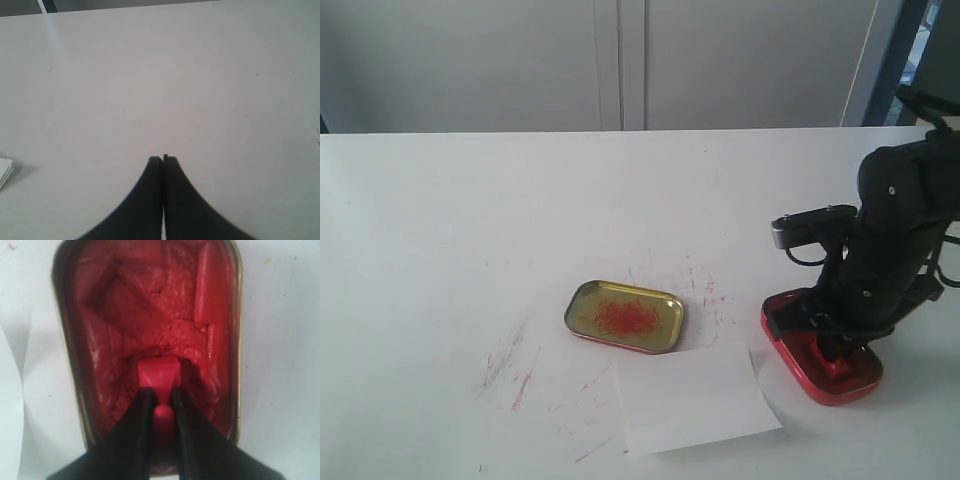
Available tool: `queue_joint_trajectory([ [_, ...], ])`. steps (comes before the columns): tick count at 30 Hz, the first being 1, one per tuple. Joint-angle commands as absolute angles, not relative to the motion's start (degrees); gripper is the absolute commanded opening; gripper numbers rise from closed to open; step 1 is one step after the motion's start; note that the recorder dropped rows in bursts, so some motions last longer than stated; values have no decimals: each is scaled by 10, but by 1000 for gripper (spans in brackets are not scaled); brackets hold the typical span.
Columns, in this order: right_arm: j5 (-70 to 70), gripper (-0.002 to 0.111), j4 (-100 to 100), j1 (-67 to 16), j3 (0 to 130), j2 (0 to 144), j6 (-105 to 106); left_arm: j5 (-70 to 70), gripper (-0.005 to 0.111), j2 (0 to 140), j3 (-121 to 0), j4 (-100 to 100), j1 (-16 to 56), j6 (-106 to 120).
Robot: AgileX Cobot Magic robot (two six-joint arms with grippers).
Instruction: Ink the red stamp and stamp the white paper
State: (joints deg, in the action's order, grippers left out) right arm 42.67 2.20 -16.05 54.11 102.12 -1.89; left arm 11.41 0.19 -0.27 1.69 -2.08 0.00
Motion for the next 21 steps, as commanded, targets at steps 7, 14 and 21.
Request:
queue_joint_trajectory([
  [7,423,0,24,-158,529,1054,-19,116,0,0,0,17,-20,0],
  [14,421,0,24,-158,529,1005,-19,116,0,0,0,17,-20,0],
  [21,417,0,24,-158,533,963,-19,116,0,0,0,17,-20,0],
])
